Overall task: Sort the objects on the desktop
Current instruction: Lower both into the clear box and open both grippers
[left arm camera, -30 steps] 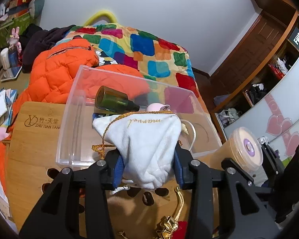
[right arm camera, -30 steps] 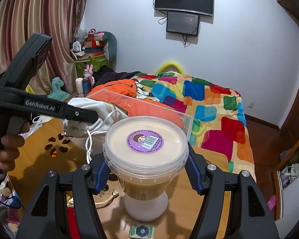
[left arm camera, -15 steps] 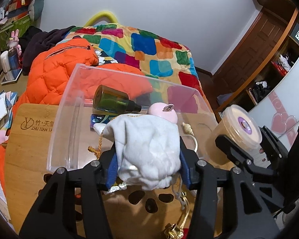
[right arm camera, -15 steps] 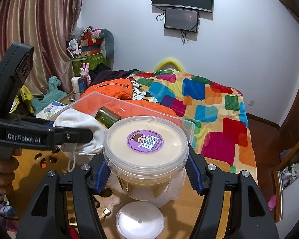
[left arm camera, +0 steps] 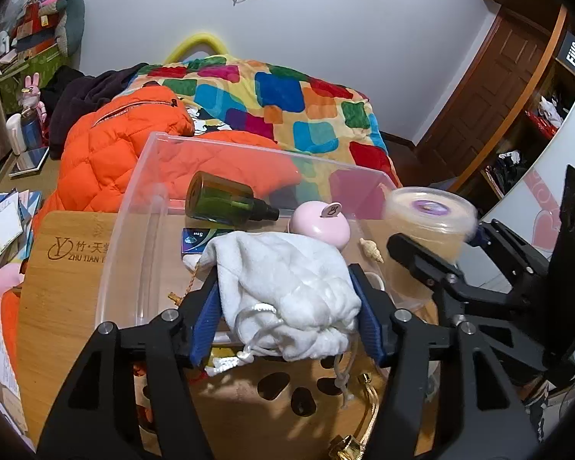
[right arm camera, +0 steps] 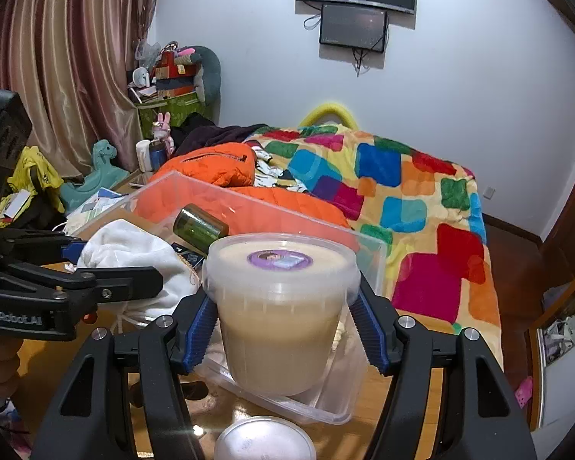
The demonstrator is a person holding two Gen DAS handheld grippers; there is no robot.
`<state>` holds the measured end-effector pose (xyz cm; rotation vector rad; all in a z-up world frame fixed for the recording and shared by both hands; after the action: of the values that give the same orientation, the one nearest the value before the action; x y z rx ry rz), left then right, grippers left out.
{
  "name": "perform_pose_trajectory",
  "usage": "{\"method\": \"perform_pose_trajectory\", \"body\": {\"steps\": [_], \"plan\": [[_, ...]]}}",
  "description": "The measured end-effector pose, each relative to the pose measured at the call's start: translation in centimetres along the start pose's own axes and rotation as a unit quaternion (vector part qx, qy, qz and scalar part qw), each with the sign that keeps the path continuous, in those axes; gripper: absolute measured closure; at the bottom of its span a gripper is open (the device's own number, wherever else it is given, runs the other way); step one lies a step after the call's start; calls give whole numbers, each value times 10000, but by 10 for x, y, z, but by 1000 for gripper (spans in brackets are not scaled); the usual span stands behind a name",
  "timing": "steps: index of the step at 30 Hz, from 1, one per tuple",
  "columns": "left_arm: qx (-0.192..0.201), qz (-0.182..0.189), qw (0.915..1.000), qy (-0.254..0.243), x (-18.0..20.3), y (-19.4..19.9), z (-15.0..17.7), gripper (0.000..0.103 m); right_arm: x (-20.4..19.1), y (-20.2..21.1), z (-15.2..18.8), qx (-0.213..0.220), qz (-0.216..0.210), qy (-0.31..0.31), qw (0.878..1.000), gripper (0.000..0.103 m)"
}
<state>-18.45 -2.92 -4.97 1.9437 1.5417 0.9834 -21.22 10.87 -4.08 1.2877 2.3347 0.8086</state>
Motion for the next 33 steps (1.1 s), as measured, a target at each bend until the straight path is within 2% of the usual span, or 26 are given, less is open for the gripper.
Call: {"method": "perform_pose_trajectory", "body": {"steps": [2,3,6,10,16,22,26,33], "plan": [[-34,9,10000,27,-1,-1,-1,39,-1,-4,2,-72,-8,37,10000,44],[-43,16,10000,39,-1,-1,-2,37,-2,-8,5,-165,-54,51,9998,49],[-39,-42,10000,15,-1,-2,-2,32,-4,-9,9,-191,-67,102,9997,50],[7,-170,9998,-74,0,-1,0,32,-5,-5,8,-173,-124,99,9997,50],[13,-162,9998,-105,0,2,1,32,-6,-1,12,-187,-185,53,9996,48],[1,108,9999,46,-9,14,2,30,-7,7,19,-218,-281,-27,9994,47],[-33,120,9999,78,-16,23,3,30,-6,15,21,-185,-309,-79,9993,46],[65,44,10000,4,-22,43,4,30,-6,30,24,-64,-301,-124,9994,37]]}}
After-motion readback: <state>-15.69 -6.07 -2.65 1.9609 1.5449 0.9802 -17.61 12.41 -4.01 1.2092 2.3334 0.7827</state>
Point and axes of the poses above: each gripper's, at about its wrist camera, not at the fingertips, and y roughly against the way its jaws point, x to its right, z to its underside, the point moved 4 cm from there along -y, roughly the way its jaws point, and after that the axes turned 6 degrees about -y, right-handed, at the moved point
